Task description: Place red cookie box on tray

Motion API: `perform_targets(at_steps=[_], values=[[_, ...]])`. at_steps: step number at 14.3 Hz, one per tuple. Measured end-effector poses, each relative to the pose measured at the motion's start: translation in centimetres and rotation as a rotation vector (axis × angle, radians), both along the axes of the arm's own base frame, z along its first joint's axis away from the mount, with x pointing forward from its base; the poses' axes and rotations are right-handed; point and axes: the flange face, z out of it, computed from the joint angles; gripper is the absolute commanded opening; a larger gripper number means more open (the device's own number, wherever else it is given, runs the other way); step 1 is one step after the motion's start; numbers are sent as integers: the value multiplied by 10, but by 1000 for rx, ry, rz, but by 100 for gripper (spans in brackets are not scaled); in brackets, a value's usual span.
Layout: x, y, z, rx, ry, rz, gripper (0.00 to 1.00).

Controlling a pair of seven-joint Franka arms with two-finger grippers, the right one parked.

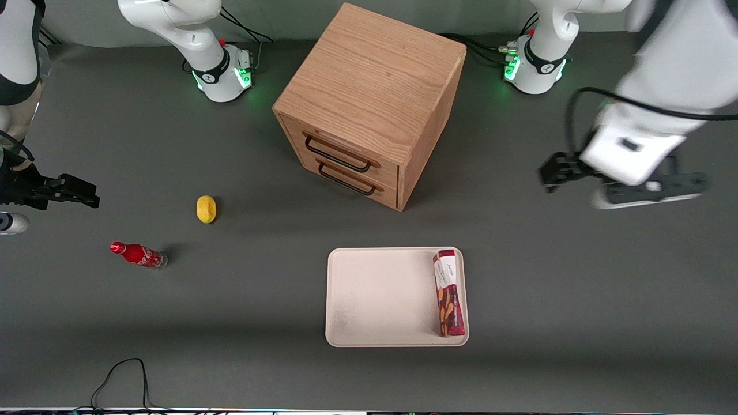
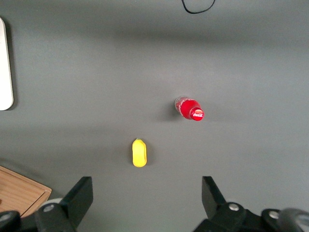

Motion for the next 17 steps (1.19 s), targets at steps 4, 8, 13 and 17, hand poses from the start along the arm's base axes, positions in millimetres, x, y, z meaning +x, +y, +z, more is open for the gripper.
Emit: perform_targets(at_steps=[4, 8, 13, 17], values=[[-16, 64, -3, 0, 34, -33, 100], [-17, 111, -10, -31, 37, -30, 100], [-21, 137, -12, -54, -12, -26, 100], [-23, 132, -16, -58, -4, -32, 100]])
